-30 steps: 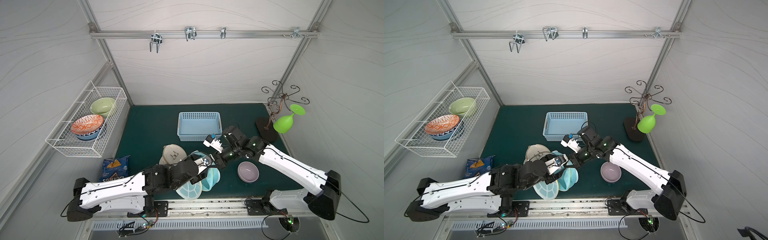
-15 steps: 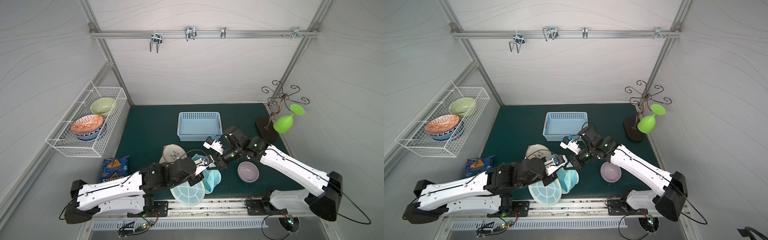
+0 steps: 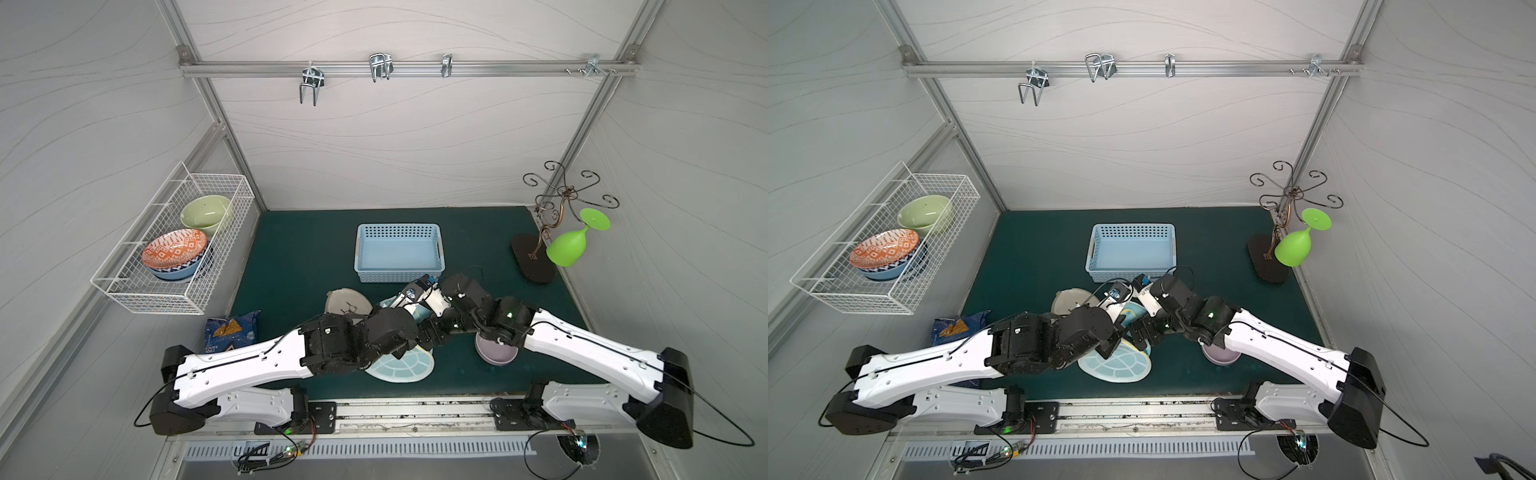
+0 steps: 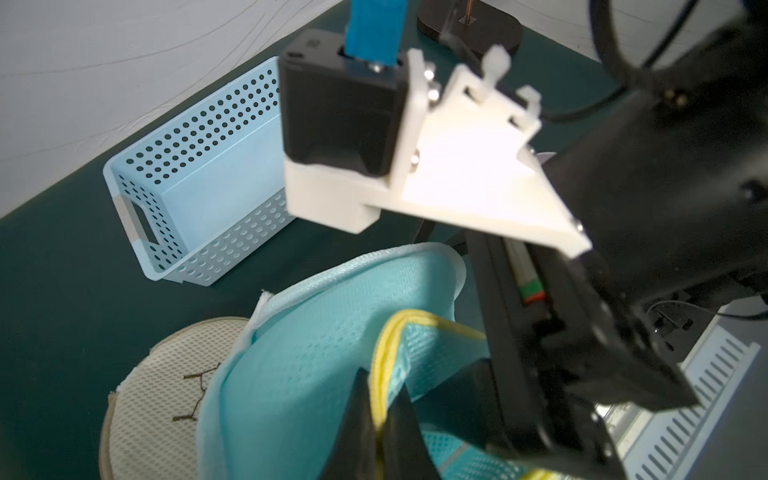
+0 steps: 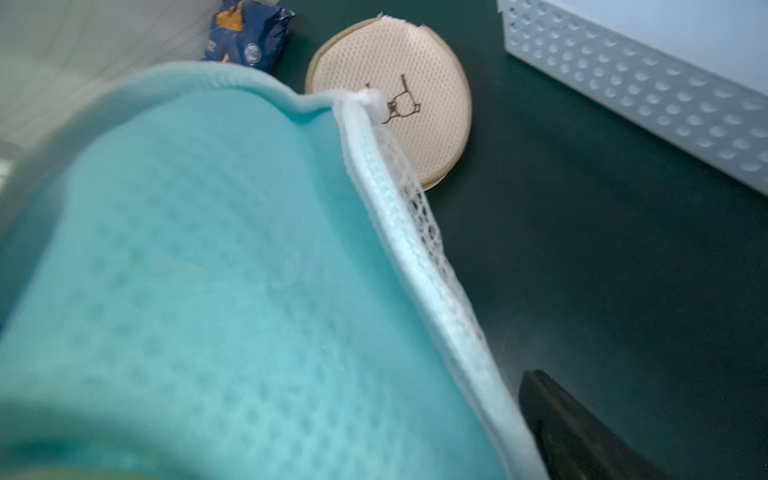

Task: Turn the laundry bag inside out
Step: Turn over the laundry bag.

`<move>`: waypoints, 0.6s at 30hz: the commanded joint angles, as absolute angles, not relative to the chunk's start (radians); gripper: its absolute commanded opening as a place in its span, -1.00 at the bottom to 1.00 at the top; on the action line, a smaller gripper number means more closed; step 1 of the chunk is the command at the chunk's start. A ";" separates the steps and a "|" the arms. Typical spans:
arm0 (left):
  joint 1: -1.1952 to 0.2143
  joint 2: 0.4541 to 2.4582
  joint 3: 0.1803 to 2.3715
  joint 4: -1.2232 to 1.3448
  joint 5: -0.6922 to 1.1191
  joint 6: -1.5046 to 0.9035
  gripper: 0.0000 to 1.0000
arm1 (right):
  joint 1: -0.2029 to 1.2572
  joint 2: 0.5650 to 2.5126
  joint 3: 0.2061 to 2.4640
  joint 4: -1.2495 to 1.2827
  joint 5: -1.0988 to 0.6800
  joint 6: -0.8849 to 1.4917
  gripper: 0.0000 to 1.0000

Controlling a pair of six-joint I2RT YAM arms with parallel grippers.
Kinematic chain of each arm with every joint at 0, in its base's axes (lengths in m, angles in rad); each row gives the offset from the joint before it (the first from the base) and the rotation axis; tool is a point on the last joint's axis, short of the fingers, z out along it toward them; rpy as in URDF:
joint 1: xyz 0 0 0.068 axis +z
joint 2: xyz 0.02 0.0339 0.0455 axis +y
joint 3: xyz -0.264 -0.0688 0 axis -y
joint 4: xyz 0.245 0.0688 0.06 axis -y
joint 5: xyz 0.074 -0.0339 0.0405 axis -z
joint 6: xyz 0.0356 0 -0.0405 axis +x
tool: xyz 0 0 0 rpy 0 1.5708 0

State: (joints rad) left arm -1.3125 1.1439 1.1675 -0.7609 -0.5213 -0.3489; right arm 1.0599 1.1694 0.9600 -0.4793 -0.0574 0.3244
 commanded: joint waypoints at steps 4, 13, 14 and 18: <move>-1.324 1.141 1.215 -0.776 -0.536 -0.443 -1.00 | 1.118 1.117 0.910 -0.372 0.295 0.360 0.49; -1.314 1.104 1.210 -0.811 -0.555 -0.446 -1.00 | 1.100 1.066 0.869 -0.303 0.075 0.243 -1.00; -1.298 1.091 1.205 -0.829 -0.562 -0.438 -1.00 | 1.080 1.050 0.878 -0.321 -0.015 0.220 -1.00; -1.203 0.976 1.144 -0.809 -0.567 -0.392 -1.00 | 1.015 0.959 0.869 -0.387 -0.411 0.112 -1.00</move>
State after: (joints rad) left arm -1.2491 1.0653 1.1542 -0.7921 -0.5140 -0.4294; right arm 1.0462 1.0378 0.8650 -0.3328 -0.1104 0.2096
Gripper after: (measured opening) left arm 0.052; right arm 0.056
